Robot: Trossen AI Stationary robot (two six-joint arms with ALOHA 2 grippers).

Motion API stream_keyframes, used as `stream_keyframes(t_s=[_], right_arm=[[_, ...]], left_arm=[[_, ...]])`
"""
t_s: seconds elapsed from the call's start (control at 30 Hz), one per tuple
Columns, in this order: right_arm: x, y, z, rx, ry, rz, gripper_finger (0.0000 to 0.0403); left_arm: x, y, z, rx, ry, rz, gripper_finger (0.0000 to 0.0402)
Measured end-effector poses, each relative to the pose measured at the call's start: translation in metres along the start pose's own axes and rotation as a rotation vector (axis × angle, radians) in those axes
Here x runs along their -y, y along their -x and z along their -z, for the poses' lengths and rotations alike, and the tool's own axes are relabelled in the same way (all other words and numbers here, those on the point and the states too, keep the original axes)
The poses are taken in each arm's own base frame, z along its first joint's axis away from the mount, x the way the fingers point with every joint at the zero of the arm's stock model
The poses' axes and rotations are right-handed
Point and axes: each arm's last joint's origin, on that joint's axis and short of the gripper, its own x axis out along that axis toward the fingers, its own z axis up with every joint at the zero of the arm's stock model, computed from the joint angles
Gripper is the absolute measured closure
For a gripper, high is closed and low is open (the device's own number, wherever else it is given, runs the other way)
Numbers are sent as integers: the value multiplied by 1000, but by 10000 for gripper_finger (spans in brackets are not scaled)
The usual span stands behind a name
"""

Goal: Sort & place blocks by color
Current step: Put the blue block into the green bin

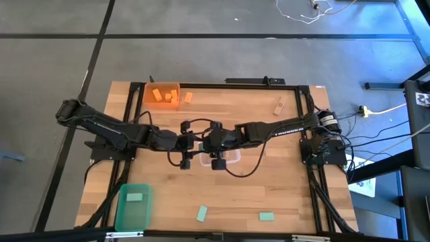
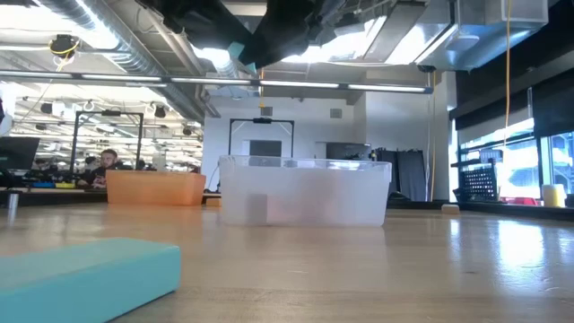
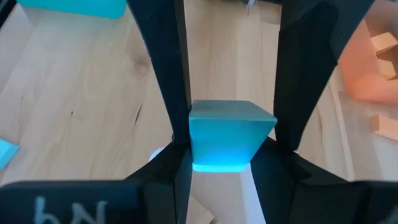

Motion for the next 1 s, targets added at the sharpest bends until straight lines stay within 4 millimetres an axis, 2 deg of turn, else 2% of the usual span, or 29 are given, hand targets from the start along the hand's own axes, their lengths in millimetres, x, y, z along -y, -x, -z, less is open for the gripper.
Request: stream_keyframes(t_s=[0.33, 0.57, 0.87, 1.0], right_arm=[[0, 0, 1, -8, 4, 0, 273], [1, 0, 1, -9, 3, 5, 273], [1, 0, 1, -10, -1, 5, 273], [0, 0, 1, -8, 0, 1, 239]], left_arm=[[1, -3, 0, 5, -1, -15, 222], [1, -3, 0, 4, -2, -16, 282], [1, -3, 0, 3, -3, -16, 282], [1, -3, 0, 3, -7, -14, 282]])
